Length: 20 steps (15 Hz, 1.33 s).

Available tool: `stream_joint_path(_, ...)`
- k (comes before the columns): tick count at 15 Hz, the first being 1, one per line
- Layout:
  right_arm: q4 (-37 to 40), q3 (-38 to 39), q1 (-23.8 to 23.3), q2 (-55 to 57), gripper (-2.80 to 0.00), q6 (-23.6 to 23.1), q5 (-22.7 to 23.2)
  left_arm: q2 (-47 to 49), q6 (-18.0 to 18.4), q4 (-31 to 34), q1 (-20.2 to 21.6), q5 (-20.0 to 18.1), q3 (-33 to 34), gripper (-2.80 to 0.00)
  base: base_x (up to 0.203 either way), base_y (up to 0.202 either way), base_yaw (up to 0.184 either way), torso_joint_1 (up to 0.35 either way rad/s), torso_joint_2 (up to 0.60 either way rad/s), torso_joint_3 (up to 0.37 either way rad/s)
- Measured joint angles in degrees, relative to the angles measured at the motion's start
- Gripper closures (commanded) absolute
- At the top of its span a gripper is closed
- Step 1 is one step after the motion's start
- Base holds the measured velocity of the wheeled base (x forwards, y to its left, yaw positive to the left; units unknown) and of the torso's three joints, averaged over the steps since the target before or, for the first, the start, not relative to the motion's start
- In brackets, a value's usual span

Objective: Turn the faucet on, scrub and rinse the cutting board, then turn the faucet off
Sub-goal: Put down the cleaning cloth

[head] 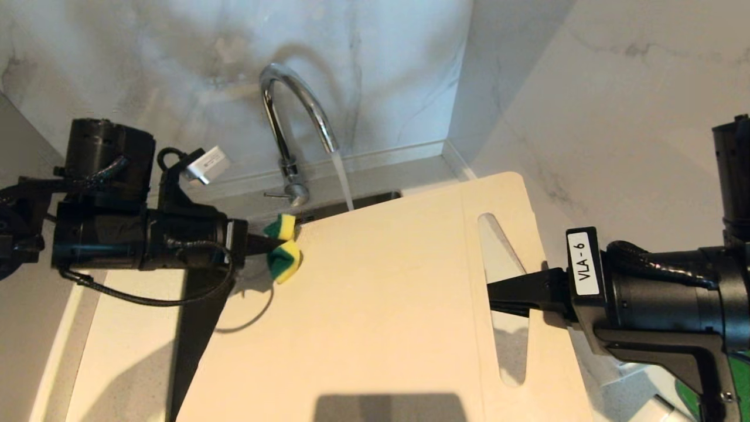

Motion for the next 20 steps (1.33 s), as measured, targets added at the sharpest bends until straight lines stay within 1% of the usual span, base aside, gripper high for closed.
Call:
stream_joint_path(2, 0.0, 0.0, 0.0, 0.0, 0.00, 0.0, 0.0, -1.9, 2.3, -4.6, 4.2, -1.7, 7.1, 0.00, 0.000, 0.000, 0.000, 0.000, 0.00, 0.000)
stream_joint_path(4, 0.0, 0.0, -0.1, 0.0, 0.00, 0.0, 0.0, -3.2, 3.3, -7.8, 10.0, -4.8, 10.9, 0.00, 0.000, 0.000, 0.000, 0.000, 0.00, 0.000)
stream_joint_path(6, 0.0, -0.1, -0.1, 0.0, 0.00, 0.0, 0.0, -4.0, 3.6, -8.4, 16.3, -8.7, 12.2, 0.00, 0.000, 0.000, 0.000, 0.000, 0.00, 0.000)
stream_joint_path(8, 0.0, -0.1, -0.1, -0.1, 0.00, 0.4, 0.0, -4.3, 3.9, -8.4, 22.3, -13.6, 12.4, 0.00, 0.000, 0.000, 0.000, 0.000, 0.00, 0.000)
stream_joint_path(9, 0.0, -0.1, -0.1, -0.1, 0.00, 0.4, 0.0, -4.4, 3.9, -8.5, 23.9, -15.0, 12.4, 0.00, 0.000, 0.000, 0.000, 0.000, 0.00, 0.000)
stream_joint_path(10, -0.2, -0.1, -0.1, 0.0, 0.00, 0.4, 0.0, -4.7, 3.9, -8.4, 24.4, -15.4, 12.0, 0.00, 0.000, 0.000, 0.000, 0.000, 0.00, 0.000)
stream_joint_path(12, -2.1, 0.2, -0.1, -0.1, 0.00, 1.2, 0.0, -5.7, 3.1, -7.6, 24.2, -15.4, 9.3, 0.00, 0.000, 0.000, 0.000, 0.000, 0.00, 0.000)
stream_joint_path(13, -2.6, 0.7, -0.1, -0.1, 0.00, 1.6, 0.1, -6.3, 2.1, -6.6, 24.0, -15.4, 7.1, 0.00, 0.000, 0.000, 0.000, 0.000, 0.00, 0.000)
stream_joint_path(15, -2.8, 1.5, -0.1, -0.3, 0.00, 1.7, 0.0, -7.7, -1.6, -3.0, 22.8, -15.3, 0.3, 0.00, 0.000, 0.000, 0.000, 0.000, 0.00, 0.000)
stream_joint_path(16, -2.9, 1.7, -0.1, -0.3, 0.00, 1.7, 0.0, -8.4, -4.0, -0.4, 21.5, -15.2, -3.8, 0.00, 0.000, 0.000, 0.000, 0.000, 0.00, 0.000)
stream_joint_path(17, -2.9, 1.8, -0.1, -0.3, 0.00, 1.7, 0.0, -9.2, -6.3, 2.5, 19.1, -14.9, -7.9, 0.00, 0.000, 0.000, 0.000, 0.000, 0.00, 0.000)
stream_joint_path(18, -2.9, 1.8, -0.1, -0.3, 0.00, 1.7, 0.0, -9.8, -8.0, 5.5, 15.2, -13.8, -11.1, 0.00, 0.000, 0.000, 0.000, 0.000, 0.00, 0.000)
stream_joint_path(20, -2.9, 1.7, -0.1, -0.4, 0.00, 1.7, 0.0, -10.7, -9.4, 9.1, 5.4, -8.9, -15.0, 0.00, 0.000, 0.000, 0.000, 0.000, 0.00, 0.000)
